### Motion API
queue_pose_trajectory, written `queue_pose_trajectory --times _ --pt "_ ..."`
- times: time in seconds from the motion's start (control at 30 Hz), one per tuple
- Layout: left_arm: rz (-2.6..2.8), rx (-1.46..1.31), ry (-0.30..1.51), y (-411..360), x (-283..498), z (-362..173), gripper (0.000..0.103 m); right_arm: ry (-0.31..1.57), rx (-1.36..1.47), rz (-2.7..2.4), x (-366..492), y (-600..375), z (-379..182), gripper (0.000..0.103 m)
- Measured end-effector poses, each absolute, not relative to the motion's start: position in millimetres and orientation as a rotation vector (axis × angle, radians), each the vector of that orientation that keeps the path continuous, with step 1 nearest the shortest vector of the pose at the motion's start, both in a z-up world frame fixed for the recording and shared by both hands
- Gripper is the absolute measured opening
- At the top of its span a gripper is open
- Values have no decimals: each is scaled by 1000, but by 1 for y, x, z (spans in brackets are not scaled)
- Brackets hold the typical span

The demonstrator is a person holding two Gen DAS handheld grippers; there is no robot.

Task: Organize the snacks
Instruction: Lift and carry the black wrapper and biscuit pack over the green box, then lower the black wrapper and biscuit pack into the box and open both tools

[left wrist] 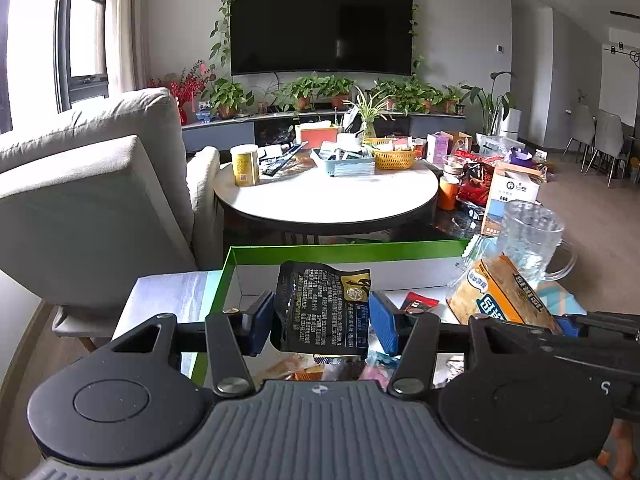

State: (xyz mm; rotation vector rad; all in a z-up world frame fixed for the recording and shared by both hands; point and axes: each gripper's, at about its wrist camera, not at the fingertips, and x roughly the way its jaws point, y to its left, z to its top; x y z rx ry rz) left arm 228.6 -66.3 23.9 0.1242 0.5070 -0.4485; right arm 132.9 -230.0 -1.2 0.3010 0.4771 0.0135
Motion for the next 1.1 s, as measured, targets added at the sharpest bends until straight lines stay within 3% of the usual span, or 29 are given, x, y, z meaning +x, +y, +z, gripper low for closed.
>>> queue_pose_trajectory --times 0.93,1.1 --pt "-414 173 656 -60 217 -14 50 561 222 -38 122 -220 -25 39" --pt "-396 154 633 -54 207 -11 56 541 195 -62 111 -216 -22 40"
